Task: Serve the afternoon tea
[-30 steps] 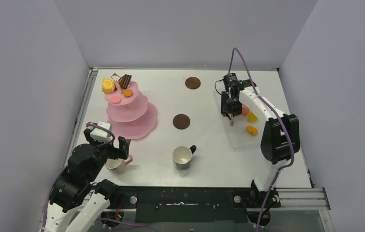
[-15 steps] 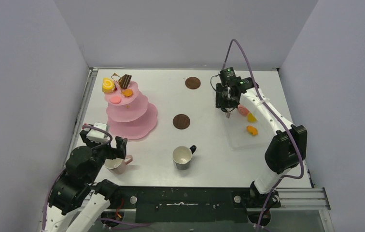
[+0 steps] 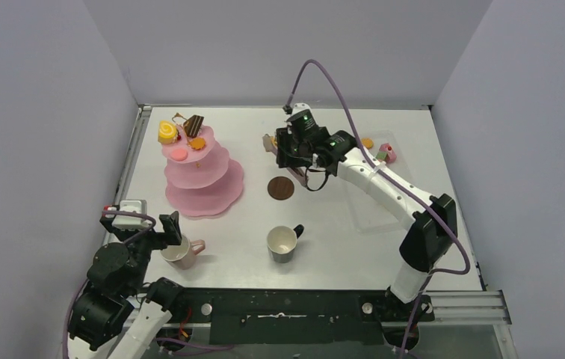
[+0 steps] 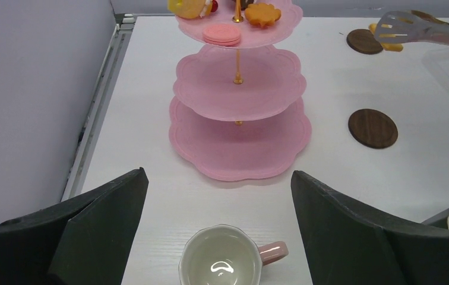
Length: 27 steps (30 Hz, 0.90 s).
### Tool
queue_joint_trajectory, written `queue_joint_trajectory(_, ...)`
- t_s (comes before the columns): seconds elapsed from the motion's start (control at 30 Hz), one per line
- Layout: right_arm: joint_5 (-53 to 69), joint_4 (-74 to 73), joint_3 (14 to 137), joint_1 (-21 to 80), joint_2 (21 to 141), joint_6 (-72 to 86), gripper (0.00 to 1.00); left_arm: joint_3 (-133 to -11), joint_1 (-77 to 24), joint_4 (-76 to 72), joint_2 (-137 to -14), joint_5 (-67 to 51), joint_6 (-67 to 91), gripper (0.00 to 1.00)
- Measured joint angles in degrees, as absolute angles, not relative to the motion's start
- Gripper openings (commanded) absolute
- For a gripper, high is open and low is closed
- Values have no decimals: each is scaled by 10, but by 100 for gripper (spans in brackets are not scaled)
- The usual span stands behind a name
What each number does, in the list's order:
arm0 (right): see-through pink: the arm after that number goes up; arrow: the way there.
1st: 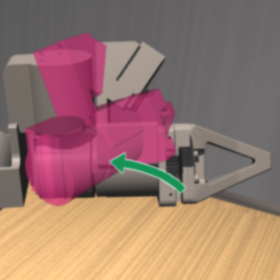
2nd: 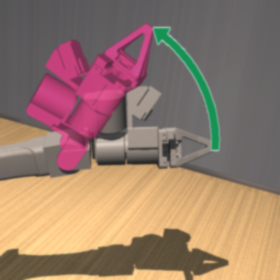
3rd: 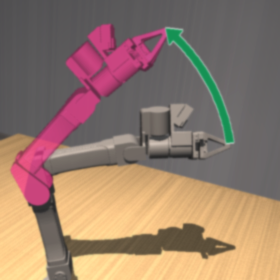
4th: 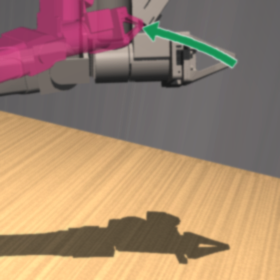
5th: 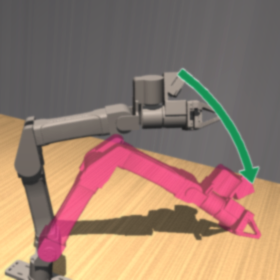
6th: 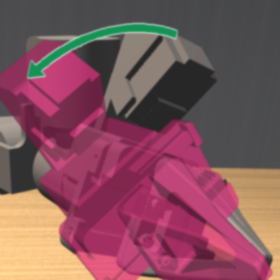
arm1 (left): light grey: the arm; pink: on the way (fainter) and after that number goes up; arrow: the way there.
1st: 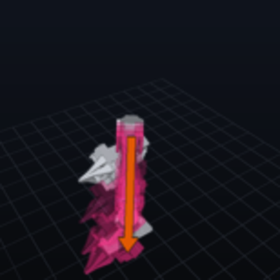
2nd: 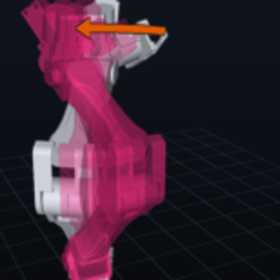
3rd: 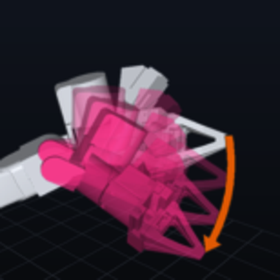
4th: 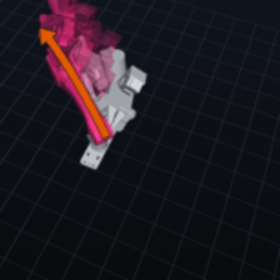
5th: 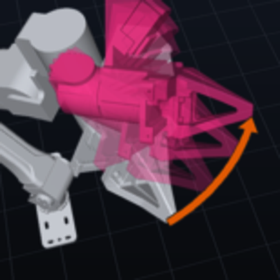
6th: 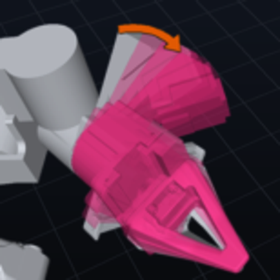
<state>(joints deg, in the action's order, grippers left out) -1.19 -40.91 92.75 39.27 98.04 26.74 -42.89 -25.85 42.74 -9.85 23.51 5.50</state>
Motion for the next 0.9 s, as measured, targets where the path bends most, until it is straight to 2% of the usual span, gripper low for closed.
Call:
queue_joint_trajectory(0.37,21,-325,1049,488,1101,296,40,-429,-253,430,-76,269,59,90)
queue_joint_trajectory(0.73,39,-311,1095,507,1184,309,46,-429,-249,431,-75,268,67,90)
queue_joint_trajectory(0.9,39,-312,1098,507,1185,307,45,-429,-248,431,-74,266,68,90)
